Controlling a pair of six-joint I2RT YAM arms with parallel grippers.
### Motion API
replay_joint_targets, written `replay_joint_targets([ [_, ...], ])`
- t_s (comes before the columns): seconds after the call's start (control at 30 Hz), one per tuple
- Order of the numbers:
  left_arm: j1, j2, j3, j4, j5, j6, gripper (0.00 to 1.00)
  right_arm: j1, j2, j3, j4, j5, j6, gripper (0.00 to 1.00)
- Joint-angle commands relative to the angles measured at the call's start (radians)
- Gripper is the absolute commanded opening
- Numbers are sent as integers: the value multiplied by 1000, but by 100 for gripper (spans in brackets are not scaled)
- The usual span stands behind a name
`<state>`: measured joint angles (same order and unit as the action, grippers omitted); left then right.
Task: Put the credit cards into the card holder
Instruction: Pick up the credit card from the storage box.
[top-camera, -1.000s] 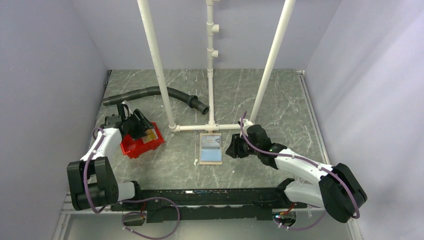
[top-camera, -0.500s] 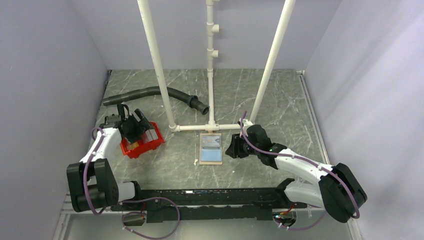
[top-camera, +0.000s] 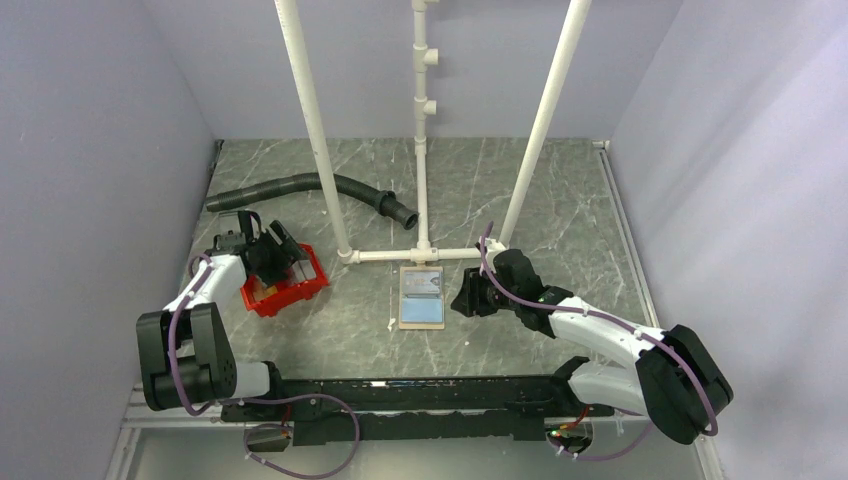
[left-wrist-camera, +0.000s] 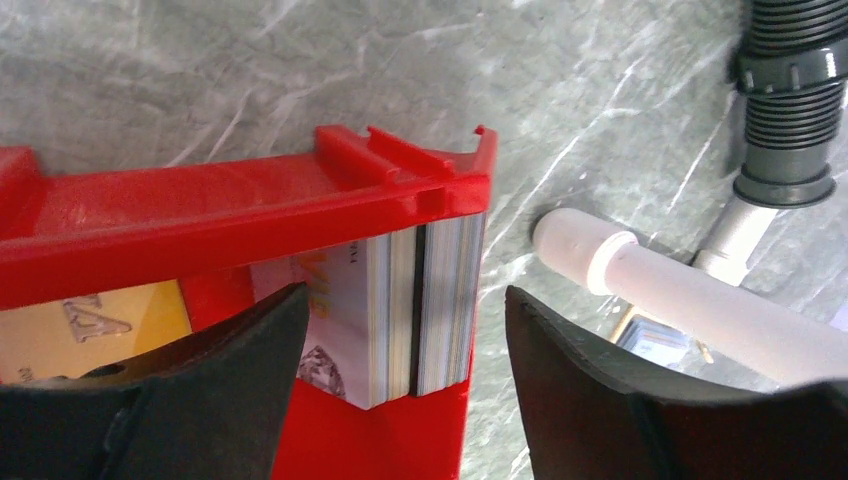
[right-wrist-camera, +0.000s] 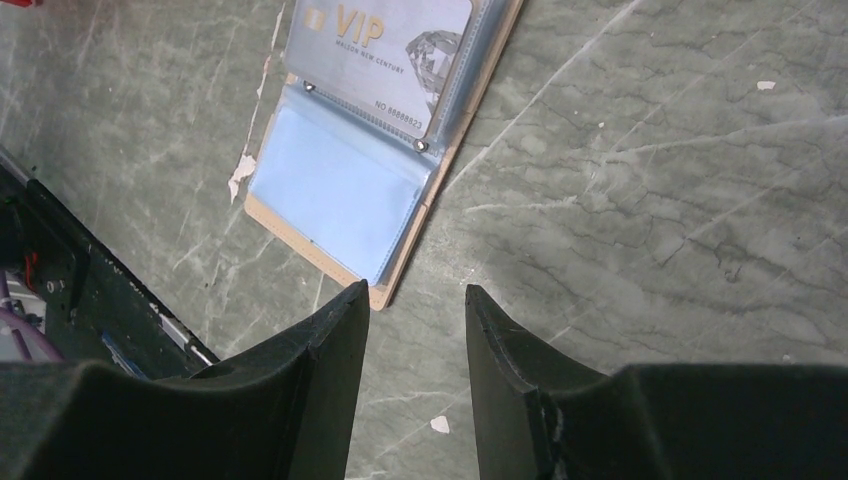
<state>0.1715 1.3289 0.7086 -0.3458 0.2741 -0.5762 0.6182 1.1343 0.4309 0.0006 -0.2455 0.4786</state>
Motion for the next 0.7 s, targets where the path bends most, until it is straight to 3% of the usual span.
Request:
replay_joint_targets([
  [0.0,0,-4,4,107,63,-19,71,-5,-13,25,34,-3,1,43],
  [0.13,0,0,14,102,69,-22,58,-5,-9,27,32,-5,0,43],
  [0.53,0,-18,22,59,58,1,37,-5,0,31,35,-8,-1,42],
  [0.67,0,-17,35,25,52,10,24,-6,2,29,38,-9,2,42],
])
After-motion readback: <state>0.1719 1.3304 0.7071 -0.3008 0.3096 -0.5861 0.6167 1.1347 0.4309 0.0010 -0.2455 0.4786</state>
